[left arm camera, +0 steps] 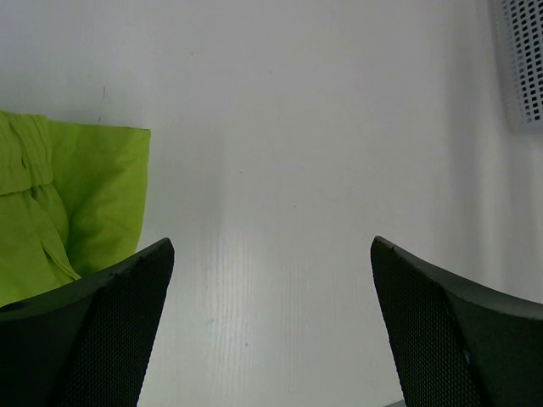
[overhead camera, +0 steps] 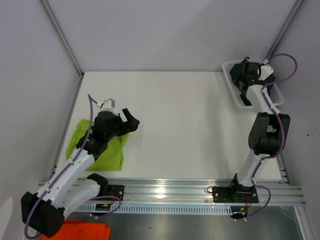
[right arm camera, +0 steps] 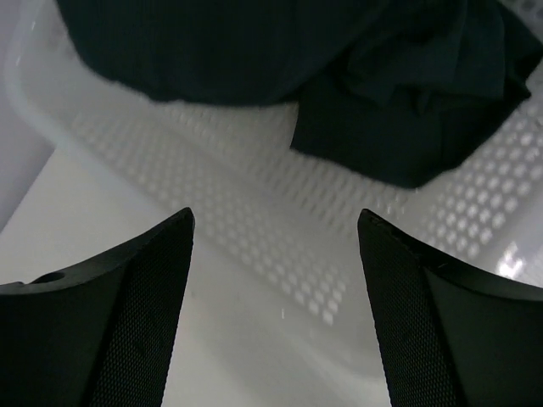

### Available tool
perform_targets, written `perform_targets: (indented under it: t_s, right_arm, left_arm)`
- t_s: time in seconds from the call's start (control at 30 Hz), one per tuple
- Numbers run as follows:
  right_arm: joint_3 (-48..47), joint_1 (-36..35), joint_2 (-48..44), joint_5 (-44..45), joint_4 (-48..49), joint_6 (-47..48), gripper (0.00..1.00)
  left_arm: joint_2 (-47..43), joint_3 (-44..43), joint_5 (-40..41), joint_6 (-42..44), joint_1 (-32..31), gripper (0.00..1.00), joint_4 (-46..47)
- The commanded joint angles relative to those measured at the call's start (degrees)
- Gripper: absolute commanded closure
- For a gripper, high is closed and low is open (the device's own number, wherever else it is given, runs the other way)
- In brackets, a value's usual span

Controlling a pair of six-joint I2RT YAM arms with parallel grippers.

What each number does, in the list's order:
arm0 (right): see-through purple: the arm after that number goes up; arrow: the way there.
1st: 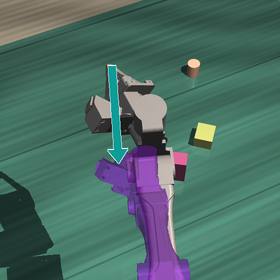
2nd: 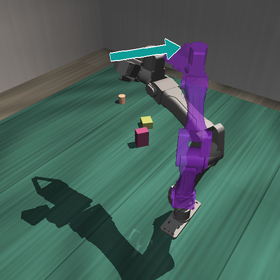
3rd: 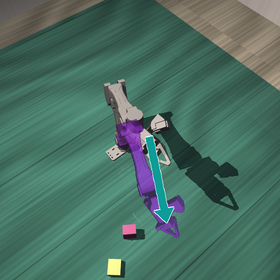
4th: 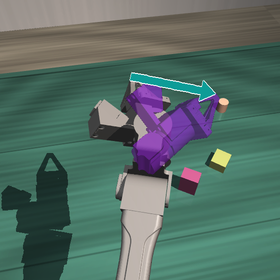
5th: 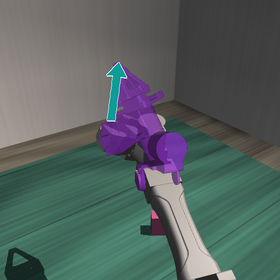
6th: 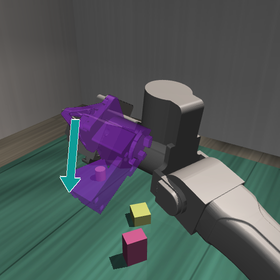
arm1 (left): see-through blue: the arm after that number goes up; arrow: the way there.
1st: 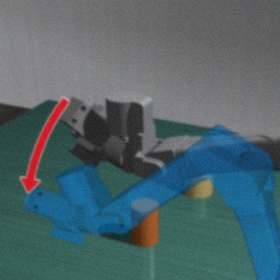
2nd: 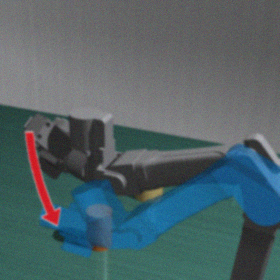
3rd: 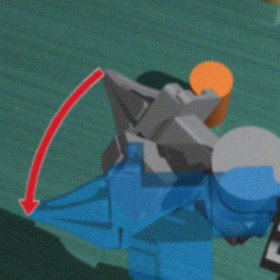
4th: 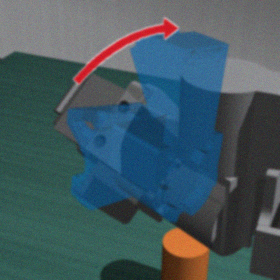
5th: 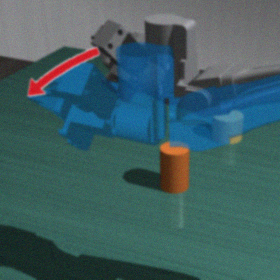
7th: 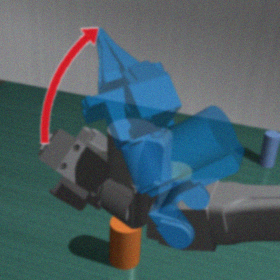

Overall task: Fold and stack the shorts
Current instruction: Grab the shorts from the pile

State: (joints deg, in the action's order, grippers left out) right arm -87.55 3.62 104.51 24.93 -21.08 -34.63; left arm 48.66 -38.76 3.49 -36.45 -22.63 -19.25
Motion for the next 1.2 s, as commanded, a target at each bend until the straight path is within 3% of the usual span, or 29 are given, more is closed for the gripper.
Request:
perform_targets:
  t_s: [0.0, 0.13, 0.3, 0.47, 0.53, 0.57, 0.6, 0.63, 0.73, 0.87, 1.17]
  right_arm:
    - [-11.4, 3.9, 10.2, 3.5, -3.3, -1.9, 0.21]
    - [-24.8, 5.2, 21.4, 7.8, -8.5, -3.1, 0.13]
    - [-34.1, 6.8, 30.3, 7.7, -6.0, -4.4, 0.13]
    - [-45.9, 7.9, 38.5, 7.7, -10.7, -6.3, 0.18]
    - [-46.3, 8.6, 39.6, 6.4, -9.4, -7.4, 0.33]
    - [-45.8, 8.9, 39.5, 5.2, -8.3, -7.5, 0.46]
    - [-45.1, 9.5, 38.9, 4.6, -7.1, -6.8, 0.85]
    - [-43.8, 9.7, 38.3, 4.2, -4.5, -6.2, 1.00]
    - [-45.3, 9.7, 35.2, 3.1, -3.3, -4.0, 1.00]
    - [-50.4, 9.2, 31.3, -4.7, -6.6, -2.9, 1.00]
    - [-38.9, 4.1, 3.7, -29.6, 8.5, 0.4, 1.00]
  left_arm:
    - [2.3, -0.1, 2.1, -1.0, -1.5, 0.01, 5.4]
    - [2.8, 1.1, 2.1, -0.6, -2.1, 0.01, 7.6]
    - [3.8, -0.4, 2.6, 0.7, -2.6, 0.01, 6.9]
    - [5.0, -1.1, 3.0, 1.4, -2.7, 0.01, 7.1]
    - [5.3, -1.4, 3.2, 1.4, -2.7, 0.01, 6.7]
    - [5.0, -1.4, 3.3, 1.3, -2.7, 0.01, 6.7]
    - [4.7, -1.2, 3.3, 1.3, -2.7, 0.01, 6.8]
    - [4.3, -1.1, 3.4, 1.3, -2.6, 0.01, 6.8]
    - [3.3, -1.1, 4.1, 1.3, -2.7, 0.01, 6.2]
    - [2.2, -2.0, 3.7, 0.5, -2.8, 0.01, 4.7]
    - [-3.9, -2.4, 3.6, -0.2, -3.2, 0.01, 1.0]
